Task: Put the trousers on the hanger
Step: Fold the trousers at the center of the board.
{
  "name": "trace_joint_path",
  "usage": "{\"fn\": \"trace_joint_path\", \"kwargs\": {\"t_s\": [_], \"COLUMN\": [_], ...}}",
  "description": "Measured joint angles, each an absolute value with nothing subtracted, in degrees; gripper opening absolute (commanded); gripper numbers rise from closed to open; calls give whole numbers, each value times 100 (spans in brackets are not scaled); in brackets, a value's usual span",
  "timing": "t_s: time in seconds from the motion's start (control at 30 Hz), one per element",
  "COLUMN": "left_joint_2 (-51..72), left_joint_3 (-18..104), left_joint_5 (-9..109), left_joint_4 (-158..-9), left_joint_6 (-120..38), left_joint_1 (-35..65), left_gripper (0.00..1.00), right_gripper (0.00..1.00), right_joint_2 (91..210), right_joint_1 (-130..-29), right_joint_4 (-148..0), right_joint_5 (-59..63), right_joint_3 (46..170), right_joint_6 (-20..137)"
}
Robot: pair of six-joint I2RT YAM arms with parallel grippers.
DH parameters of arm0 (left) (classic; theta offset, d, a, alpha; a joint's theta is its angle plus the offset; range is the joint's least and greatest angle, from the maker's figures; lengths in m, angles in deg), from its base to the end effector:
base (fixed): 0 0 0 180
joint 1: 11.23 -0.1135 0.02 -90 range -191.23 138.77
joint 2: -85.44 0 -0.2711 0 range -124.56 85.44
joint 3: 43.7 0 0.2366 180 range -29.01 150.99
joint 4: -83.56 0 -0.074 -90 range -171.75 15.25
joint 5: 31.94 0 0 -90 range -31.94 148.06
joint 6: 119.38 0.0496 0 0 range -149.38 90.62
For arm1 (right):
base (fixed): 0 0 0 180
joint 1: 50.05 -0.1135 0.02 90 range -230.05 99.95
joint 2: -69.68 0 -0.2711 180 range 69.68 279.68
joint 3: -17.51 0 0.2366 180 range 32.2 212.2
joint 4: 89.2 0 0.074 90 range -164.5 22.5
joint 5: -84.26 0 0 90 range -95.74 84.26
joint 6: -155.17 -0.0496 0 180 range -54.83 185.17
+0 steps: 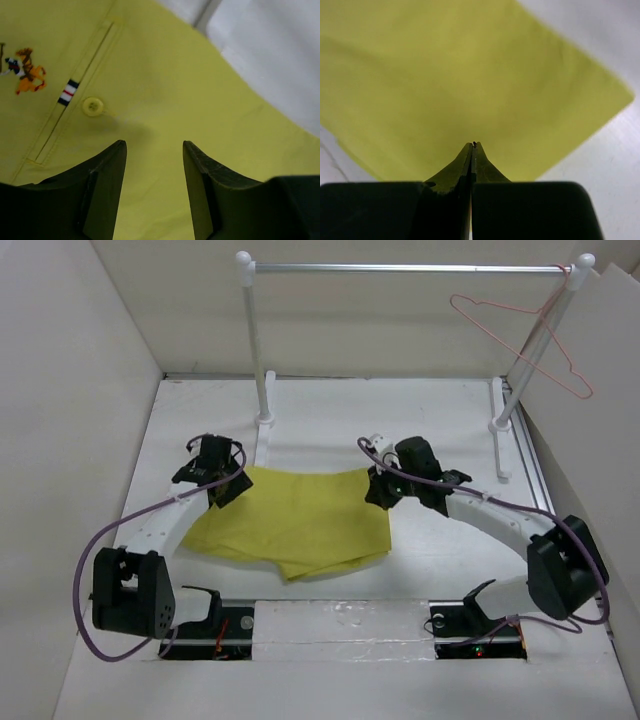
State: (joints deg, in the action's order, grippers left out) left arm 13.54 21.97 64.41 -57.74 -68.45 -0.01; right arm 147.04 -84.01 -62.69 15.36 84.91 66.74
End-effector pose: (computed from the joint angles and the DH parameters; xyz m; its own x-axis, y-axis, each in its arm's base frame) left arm 0.2544 -0.0449 0.2584 -0.6113 -0.5173 -0.5989 -0.3461 0.8553 -0.3856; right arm 0.2309 0.1770 0.2656 -0.4720 -0.3487 -0.8097 -0.7745 0.6028 0.1919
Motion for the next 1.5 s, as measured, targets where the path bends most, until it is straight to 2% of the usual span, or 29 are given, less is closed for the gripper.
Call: {"fn": "trace_joint_path", "kwargs": {"t_s": [0.13,0.33,0.53,0.67,0.8,1.03,1.17,1.2,1.27,1.3,1.37,1.4,1.43,1.47,1.5], "left_joint_2": [1249,1046,1148,1668,1848,1308,1142,1144,1150,1153,1170,1170,1170,1170,1170], "left_joint_3": [1515,986,1240,1838,2551,2787,2730,2724,2724,2724,2783,2844,2914,2993,3073], "left_joint_5": [6247,5812,5803,5982,6148,6384,6387,6395,6421,6421,6441,6439,6426,6406,6373], "left_joint_4": [-6056,-6698,-6545,-6482,-6663,-6712,-6611,-6580,-6565,-6565,-6473,-6441,-6412,-6412,-6421], "left_joint_6": [-7118,-7396,-7365,-7262,-7155,-7074,-7081,-7079,-7048,-7046,-6950,-6902,-6854,-6814,-6771], "left_joint_1": [-527,-1172,-1091,-494,415,2225,2559,2552,2546,2544,2537,2539,2539,2539,2539], "left_gripper": [45,44,42,36,32,32,33,34,35,35,35,35,36,36,36], "right_gripper": [0,0,0,0,0,0,1,12,27,40,48,47,39,26,3], "right_joint_2": [15135,14803,14626,14591,15325,17342,17528,17502,17397,17292,17091,16726,16510,16320,16158], "right_joint_1": [-8045,-7841,-7760,-7780,-7634,-6958,-6805,-6825,-6895,-6943,-6995,-7048,-7059,-7046,-6969], "right_joint_4": [-6151,-6483,-5978,-5917,-6332,-6936,-7091,-7095,-6962,-6844,-6708,-6492,-6203,-5983,-5814], "right_joint_5": [1414,1431,1405,1416,1510,1741,1991,2032,2144,2211,2294,2404,2465,2504,2535], "right_joint_3": [7713,6611,7075,8021,8852,9208,9295,9341,9518,9667,9872,10253,10624,11055,11538], "right_joint_6": [6713,6521,6632,6763,6851,6768,6606,6590,6562,6575,6595,6715,6842,6971,7093]}}
